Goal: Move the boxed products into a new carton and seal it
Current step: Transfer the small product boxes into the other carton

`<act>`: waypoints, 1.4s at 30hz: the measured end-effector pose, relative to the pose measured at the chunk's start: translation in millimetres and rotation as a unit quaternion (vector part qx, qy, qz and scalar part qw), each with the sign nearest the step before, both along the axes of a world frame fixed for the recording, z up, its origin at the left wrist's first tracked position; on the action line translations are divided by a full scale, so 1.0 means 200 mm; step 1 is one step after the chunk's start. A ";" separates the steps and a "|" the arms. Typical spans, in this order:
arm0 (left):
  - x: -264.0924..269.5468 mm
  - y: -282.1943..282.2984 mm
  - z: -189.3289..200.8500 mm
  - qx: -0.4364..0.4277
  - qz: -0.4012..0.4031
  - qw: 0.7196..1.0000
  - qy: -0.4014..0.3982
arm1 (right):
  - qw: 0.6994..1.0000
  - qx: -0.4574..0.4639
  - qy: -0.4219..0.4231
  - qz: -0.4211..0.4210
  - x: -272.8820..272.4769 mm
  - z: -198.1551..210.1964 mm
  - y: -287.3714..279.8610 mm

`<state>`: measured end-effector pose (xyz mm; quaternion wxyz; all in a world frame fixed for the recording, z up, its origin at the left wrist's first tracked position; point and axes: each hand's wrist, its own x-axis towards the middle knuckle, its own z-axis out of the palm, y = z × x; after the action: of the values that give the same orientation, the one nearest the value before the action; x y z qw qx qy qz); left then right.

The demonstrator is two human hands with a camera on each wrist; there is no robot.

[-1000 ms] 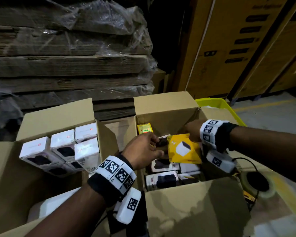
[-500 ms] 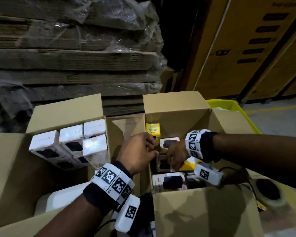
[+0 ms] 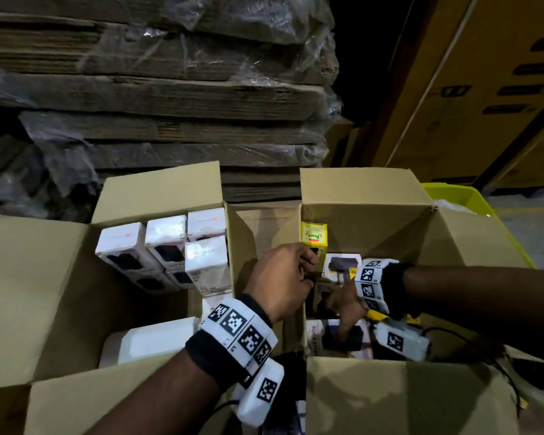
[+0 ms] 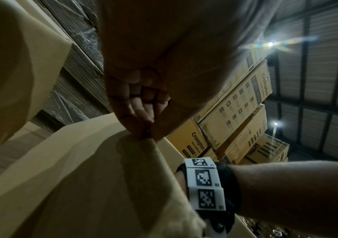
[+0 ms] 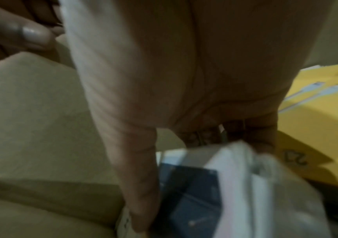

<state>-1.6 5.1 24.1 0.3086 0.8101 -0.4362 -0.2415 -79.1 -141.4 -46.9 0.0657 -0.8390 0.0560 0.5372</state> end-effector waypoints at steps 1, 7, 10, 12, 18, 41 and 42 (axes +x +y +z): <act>0.00 0.00 0.00 0.000 -0.001 1.000 -0.001 | 1.000 0.001 -0.001 0.008 0.00 0.01 -0.01; -0.01 0.01 0.01 -0.002 -0.006 1.000 -0.012 | 0.989 0.100 -0.075 -0.084 -0.04 0.11 -0.05; -0.01 0.00 0.01 -0.004 0.005 1.000 -0.012 | 0.961 0.155 -0.151 -0.174 -0.06 0.22 -0.12; -0.01 -0.01 0.03 -0.024 0.023 0.999 -0.002 | 0.933 0.201 -0.193 -0.227 -0.09 0.32 -0.17; -0.01 -0.04 0.07 -0.127 0.098 0.985 0.066 | 0.847 0.244 -0.347 -0.320 -0.20 0.65 -0.31; 0.31 0.65 0.46 -0.228 0.142 0.959 0.086 | 0.688 0.395 -0.549 -0.263 0.29 0.91 0.34; 0.34 0.70 0.45 -0.225 0.145 0.959 0.088 | 0.696 0.389 -0.548 -0.255 0.33 0.89 0.39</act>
<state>66.9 145.7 113.7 0.5519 0.7496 -0.3284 -0.1603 -13.6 -63.4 131.6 0.5397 -0.8379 0.0086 -0.0809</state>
